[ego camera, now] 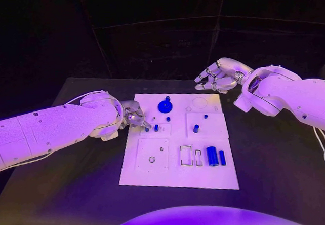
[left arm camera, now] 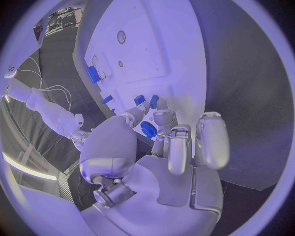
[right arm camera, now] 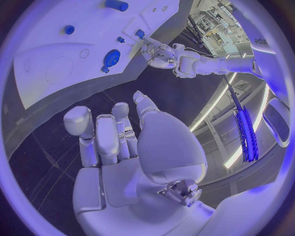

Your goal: Assemble the parts on the task board

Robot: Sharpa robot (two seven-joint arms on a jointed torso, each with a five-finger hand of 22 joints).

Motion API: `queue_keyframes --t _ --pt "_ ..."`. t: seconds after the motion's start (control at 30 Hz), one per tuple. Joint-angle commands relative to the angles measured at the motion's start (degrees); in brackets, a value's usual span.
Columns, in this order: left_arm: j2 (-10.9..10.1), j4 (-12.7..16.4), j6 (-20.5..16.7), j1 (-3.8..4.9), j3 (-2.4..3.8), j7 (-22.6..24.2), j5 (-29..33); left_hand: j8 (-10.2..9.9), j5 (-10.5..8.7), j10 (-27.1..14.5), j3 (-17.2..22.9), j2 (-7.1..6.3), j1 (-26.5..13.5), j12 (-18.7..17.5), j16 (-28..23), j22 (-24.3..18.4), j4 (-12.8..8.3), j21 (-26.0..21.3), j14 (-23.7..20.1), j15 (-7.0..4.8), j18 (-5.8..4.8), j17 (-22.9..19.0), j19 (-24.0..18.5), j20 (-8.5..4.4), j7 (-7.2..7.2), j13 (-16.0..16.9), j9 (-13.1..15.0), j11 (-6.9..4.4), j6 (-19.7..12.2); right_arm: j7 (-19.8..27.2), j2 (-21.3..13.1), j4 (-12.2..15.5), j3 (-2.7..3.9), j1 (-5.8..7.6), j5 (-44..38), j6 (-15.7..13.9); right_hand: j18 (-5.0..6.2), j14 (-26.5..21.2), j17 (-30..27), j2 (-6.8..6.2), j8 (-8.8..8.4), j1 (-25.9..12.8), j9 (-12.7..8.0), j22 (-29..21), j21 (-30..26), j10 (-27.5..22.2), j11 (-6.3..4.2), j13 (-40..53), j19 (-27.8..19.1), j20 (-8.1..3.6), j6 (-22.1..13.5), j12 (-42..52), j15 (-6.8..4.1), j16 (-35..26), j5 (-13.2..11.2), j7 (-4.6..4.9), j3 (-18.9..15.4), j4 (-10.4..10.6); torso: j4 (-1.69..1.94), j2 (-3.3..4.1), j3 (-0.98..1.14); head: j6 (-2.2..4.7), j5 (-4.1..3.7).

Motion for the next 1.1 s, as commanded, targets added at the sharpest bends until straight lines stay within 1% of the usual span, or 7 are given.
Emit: queue_keyframes --t 0.03,0.27,0.5,0.67,0.87,0.97,1.1 --pt "0.1 0.1 0.5 0.06 0.03 -0.3 0.2 0.2 0.07 0.3 0.0 0.02 -0.7 0.4 0.2 0.1 0.3 0.4 5.9 -0.06 -0.77 15.1 0.9 -0.26 0.02 0.1 0.0 0.06 0.3 0.3 0.0 0.1 0.03 0.10 0.0 -0.4 0.51 0.8 -0.1 0.57 0.27 0.0 -0.1 -0.1 -0.3 -0.3 -0.06 -0.1 -0.5 -0.06 -0.3 -0.4 -0.37 -0.2 0.3 0.01 -0.1 0.2 -0.06 0.03 -0.01 0.00 -0.01" --pt "0.1 -0.2 0.4 0.06 0.03 -0.3 0.4 0.3 0.05 0.3 -0.2 0.23 -1.2 0.4 0.2 0.1 0.7 0.3 5.9 -0.06 -0.76 15.1 0.9 -0.25 0.03 0.1 0.0 0.07 0.3 0.3 0.0 0.1 0.03 0.10 0.0 -0.5 0.51 0.8 -0.1 0.57 0.27 0.0 -0.1 -0.1 -0.3 -0.3 -0.06 -0.1 -0.5 -0.06 -0.3 -0.4 -0.37 -0.2 0.3 0.01 -0.1 0.2 0.01 0.00 0.01 0.02 -0.05" --pt "-0.2 0.0 -1.8 0.06 0.05 0.2 2.5 0.4 0.03 0.1 -3.8 -0.29 -4.6 0.1 0.2 -0.2 3.2 -0.1 5.9 0.04 -0.68 15.1 0.8 -0.20 0.12 -0.4 0.0 0.16 0.2 0.3 0.1 0.1 0.03 0.10 0.0 -0.5 0.52 0.8 -0.1 0.58 0.28 0.0 -0.1 -0.1 -0.3 -0.4 -0.06 -0.1 -0.6 -0.07 -0.3 -0.4 -0.38 -0.2 0.3 0.01 -0.1 0.3 -0.01 -0.02 -0.02 0.23 -0.12" --pt "-1.6 0.8 -6.9 0.16 0.11 4.7 7.7 -2.4 -0.12 -9.4 -5.0 0.28 -1.8 -10.9 -0.8 -7.5 2.4 -7.6 5.5 1.46 0.82 13.9 -2.4 0.71 2.23 -12.5 -1.5 1.95 -4.7 0.3 0.1 0.0 0.03 0.10 0.0 -0.5 0.52 0.8 -0.1 0.58 0.28 0.0 -0.1 -0.1 -0.3 -0.4 -0.06 -0.1 -0.6 -0.07 -0.3 -0.4 -0.38 -0.2 0.3 0.01 -0.1 0.3 -0.01 -0.02 -0.01 0.43 -0.24" --pt "-2.8 1.2 -10.4 0.62 0.14 11.9 13.3 -7.1 0.10 -17.9 -5.4 -0.29 1.5 -17.1 -17.9 -32.5 0.8 -35.2 -2.5 4.79 5.48 -3.8 -14.6 3.60 6.11 -16.5 -4.9 5.88 -11.2 0.3 0.0 -0.1 0.03 0.10 0.0 -0.5 0.52 0.8 -0.1 0.58 0.28 0.0 -0.1 -0.1 -0.3 -0.4 -0.06 -0.1 -0.6 -0.07 -0.3 -0.4 -0.38 -0.2 0.3 0.01 -0.1 0.3 0.01 -0.03 0.03 0.63 -0.19" --pt "-2.8 1.1 -11.3 0.71 0.13 14.6 14.3 -8.1 0.08 -20.2 -5.5 -0.55 3.0 -19.0 -25.3 -35.1 0.0 -38.6 -6.1 5.46 5.68 -10.5 -16.1 4.52 7.03 -17.9 -5.8 6.68 -12.6 0.3 0.0 -0.1 0.03 0.10 0.0 -0.5 0.52 0.8 -0.1 0.58 0.28 0.0 -0.1 -0.1 -0.3 -0.4 -0.06 -0.1 -0.6 -0.07 -0.3 -0.4 -0.38 -0.2 0.3 0.01 -0.1 0.3 0.04 0.01 0.03 0.75 -0.28" --pt "-1.7 0.4 -14.3 0.78 0.08 21.2 14.5 -9.6 0.16 -25.2 -3.3 0.47 9.6 -22.9 -43.8 -39.1 -3.5 -44.5 -17.0 7.02 5.70 -26.5 -19.4 6.11 8.50 -21.0 -7.6 8.26 -14.2 0.4 0.1 -0.2 0.03 0.10 0.0 -0.5 0.52 0.8 -0.1 0.58 0.28 0.0 -0.1 -0.1 -0.3 -0.4 -0.06 -0.1 -0.6 -0.07 -0.3 -0.4 -0.38 -0.2 0.3 0.01 -0.1 0.3 -0.01 0.02 0.03 0.97 -0.37"
